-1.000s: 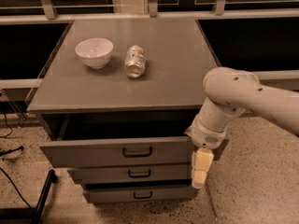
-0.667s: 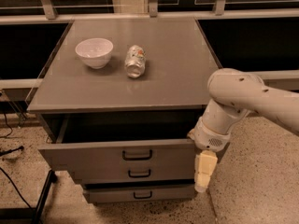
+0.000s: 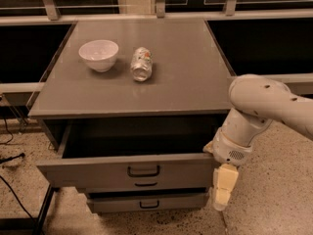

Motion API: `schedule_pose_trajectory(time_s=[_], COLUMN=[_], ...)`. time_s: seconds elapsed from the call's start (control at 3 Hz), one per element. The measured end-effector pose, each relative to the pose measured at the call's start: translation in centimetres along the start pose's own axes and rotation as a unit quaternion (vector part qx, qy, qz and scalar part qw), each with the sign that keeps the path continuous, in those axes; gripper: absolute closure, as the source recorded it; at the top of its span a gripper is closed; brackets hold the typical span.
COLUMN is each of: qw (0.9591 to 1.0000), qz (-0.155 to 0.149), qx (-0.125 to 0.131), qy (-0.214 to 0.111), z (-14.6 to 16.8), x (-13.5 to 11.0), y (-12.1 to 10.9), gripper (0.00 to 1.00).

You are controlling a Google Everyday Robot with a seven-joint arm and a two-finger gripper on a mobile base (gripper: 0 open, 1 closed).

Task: Open top drawer

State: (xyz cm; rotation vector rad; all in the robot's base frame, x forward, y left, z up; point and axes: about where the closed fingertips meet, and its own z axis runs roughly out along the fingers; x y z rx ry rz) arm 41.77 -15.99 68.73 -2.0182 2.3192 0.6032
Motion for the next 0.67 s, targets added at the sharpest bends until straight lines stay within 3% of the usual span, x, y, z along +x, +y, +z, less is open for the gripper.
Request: schedule_pose_trajectory(time_s=[0.33, 0.67], qw=[0.9995, 0.9995], qz=[0.017, 0.017], qx=[-0.027, -0.027], qy=[0.003, 0.003], z=[-1.11, -1.11], x=[1.54, 1.54], y=[3.77, 3.77], gripper=[0.00, 0.00])
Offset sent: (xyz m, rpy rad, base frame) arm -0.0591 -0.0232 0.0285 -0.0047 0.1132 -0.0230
